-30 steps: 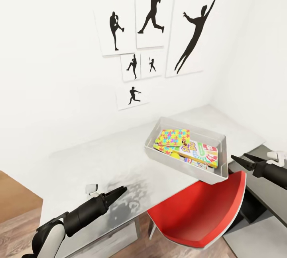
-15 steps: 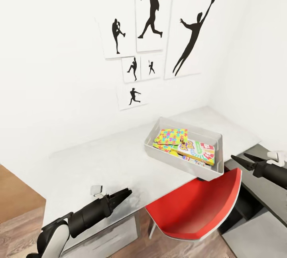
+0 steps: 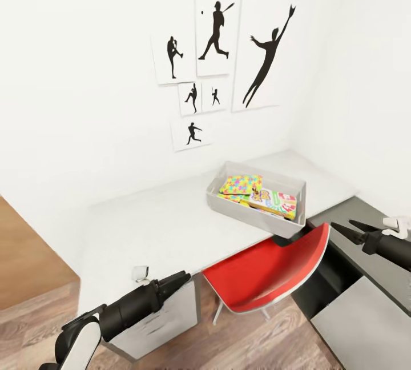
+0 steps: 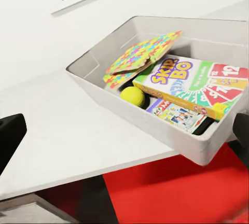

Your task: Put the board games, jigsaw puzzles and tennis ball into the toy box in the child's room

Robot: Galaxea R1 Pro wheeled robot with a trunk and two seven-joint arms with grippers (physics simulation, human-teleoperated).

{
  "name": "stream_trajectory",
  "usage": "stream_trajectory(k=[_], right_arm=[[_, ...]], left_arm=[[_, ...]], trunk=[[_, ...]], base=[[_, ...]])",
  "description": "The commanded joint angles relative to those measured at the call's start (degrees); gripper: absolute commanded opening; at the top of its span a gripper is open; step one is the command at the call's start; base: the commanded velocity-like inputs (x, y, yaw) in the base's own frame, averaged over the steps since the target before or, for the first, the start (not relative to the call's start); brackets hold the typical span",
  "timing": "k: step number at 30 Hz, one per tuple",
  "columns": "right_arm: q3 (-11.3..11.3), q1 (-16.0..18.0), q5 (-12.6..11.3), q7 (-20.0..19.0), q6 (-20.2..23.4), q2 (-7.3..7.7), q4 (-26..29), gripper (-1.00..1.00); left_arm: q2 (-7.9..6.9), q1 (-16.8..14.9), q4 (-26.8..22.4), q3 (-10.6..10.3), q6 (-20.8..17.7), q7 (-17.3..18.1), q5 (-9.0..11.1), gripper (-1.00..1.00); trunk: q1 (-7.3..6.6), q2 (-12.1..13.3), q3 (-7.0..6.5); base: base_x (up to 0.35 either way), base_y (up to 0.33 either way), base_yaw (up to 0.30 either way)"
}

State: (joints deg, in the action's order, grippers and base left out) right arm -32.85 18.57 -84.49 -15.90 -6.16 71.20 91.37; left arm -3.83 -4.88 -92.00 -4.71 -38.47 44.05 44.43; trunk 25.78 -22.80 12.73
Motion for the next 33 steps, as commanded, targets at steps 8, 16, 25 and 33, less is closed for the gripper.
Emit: stream_trajectory(k=[8, 16, 25, 33], right_arm=[[-0.5, 0.3, -0.6, -0.2, -0.3, 0.08, 0.0, 1.0], [-0.5, 0.3, -0.6, -0.2, -0.3, 0.08, -0.1, 1.0], [-0.5, 0.3, -0.6, -0.2, -0.3, 0.14, -0.1, 1.0], [-0.5, 0.3, -0.6, -0.3, -0.3, 0.21, -0.1, 1.0]], left_arm=[[-0.03, 0.0, 0.0, -0.1, -0.3, -0.1, 0.4, 1.0], [-0.03, 0.0, 0.0, -0.1, 0.0, 0.0, 0.4, 1.0], [-0.03, 0.0, 0.0, -0.1, 0.2, 0.0, 0.4, 1.0], [-0.03, 0.0, 0.0, -0.2, 0.2, -0.1, 0.4, 1.0]], trunk=[[0.01, -0.1, -0.65], [0.01, -0.1, -1.4], [0.01, -0.1, -2.26], [0.01, -0.1, -3.02]], base=[[-0.318, 0.0, 0.0], [-0.179, 0.0, 0.0], [-0.052, 0.0, 0.0], [-0.015, 0.0, -0.002]])
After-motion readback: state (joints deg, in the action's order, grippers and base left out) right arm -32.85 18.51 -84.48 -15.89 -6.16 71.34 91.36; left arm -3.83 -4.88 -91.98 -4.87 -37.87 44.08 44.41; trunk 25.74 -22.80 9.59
